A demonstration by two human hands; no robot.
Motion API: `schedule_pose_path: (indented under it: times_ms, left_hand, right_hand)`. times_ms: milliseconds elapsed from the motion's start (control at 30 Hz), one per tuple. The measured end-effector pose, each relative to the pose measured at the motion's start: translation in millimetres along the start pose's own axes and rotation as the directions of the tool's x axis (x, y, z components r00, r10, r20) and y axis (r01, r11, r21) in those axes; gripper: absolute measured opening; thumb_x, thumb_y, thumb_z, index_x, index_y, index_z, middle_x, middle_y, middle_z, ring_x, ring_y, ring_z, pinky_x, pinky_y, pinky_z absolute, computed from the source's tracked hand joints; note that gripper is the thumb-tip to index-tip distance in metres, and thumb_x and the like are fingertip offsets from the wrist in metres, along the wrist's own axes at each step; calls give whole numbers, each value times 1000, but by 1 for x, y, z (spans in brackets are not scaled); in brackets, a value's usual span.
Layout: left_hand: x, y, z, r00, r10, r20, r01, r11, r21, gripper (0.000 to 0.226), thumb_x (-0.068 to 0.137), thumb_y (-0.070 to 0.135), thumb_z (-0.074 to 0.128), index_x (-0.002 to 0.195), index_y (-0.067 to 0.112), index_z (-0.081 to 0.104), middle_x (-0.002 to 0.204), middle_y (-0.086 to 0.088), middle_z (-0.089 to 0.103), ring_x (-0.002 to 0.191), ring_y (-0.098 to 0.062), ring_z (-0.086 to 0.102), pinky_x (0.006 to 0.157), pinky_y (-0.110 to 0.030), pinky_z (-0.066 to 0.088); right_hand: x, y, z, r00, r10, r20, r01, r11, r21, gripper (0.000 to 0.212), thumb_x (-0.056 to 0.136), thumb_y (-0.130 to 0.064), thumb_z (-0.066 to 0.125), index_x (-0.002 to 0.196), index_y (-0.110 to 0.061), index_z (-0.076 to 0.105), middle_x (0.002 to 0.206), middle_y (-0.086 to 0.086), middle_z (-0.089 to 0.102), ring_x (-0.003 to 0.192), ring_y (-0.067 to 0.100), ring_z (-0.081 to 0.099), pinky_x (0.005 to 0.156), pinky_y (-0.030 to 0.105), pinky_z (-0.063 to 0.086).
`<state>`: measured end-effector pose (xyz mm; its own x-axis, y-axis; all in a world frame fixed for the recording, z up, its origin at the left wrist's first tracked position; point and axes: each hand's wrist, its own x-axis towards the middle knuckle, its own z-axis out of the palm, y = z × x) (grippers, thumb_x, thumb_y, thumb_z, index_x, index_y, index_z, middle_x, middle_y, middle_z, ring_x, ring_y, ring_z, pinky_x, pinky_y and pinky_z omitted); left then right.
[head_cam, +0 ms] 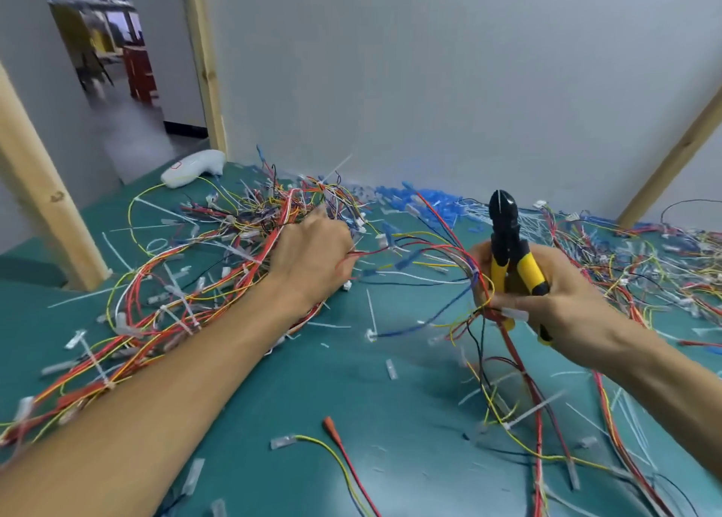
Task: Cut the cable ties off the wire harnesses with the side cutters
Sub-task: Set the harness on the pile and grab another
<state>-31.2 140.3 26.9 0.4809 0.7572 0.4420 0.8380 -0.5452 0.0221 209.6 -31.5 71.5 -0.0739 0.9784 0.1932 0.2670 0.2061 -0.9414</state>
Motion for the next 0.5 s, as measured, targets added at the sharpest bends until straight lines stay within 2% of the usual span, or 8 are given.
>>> schedule_pose_path:
  times_ms: [67,167,300,367,433,500]
  left_hand:
    - [2,2,0,999,-26,23,25,999,32,31,95,46,62,87,18,72,112,-13,72,124,-26,61,66,-36,52]
    - [7,0,-1,996,-73,51,70,995,68,27,94,43,68,88,18,75,118,-14,73,129,-25,61,71,-39,57]
    - [8,-1,1,997,-70,20,67,988,138,21,91,33,72,79,16,74,86,-3,72,116,-29,65,62,-41,61]
    - [5,3,3,1000,-21,12,19,988,151,14,89,26,68,97,20,77,87,3,69,113,-30,63,63,-41,61]
    - [5,6,1,998,-14,67,7,994,106,47,80,23,61,127,27,68,105,6,70,122,-31,58,76,-41,61]
    - [3,13,-8,996,-8,85,2,997,71,69,70,25,54,139,29,60,120,5,67,126,-30,54,90,-43,54]
  right_hand:
    - [0,0,-2,1000,-14,8,14,999,29,27,76,-1,70,94,-21,71,73,10,59,63,25,51,56,30,47]
    - [3,7,-3,991,24,-130,-8,993,120,28,74,0,70,99,-11,67,73,16,56,58,22,52,50,32,42]
    - [11,10,-23,930,42,-366,20,986,165,33,72,-2,69,104,-12,67,72,11,57,56,19,54,52,30,46]
    - [16,4,-36,888,-21,-458,104,982,157,33,73,-2,69,105,-11,66,74,10,58,58,20,54,55,29,48]
    - [20,-3,-48,843,-76,-533,190,968,163,33,74,-1,69,105,-12,65,75,6,61,60,18,56,55,28,49]
    - [21,-7,-54,813,-126,-569,241,962,131,33,75,-2,74,105,-13,66,76,0,65,61,17,57,55,27,50]
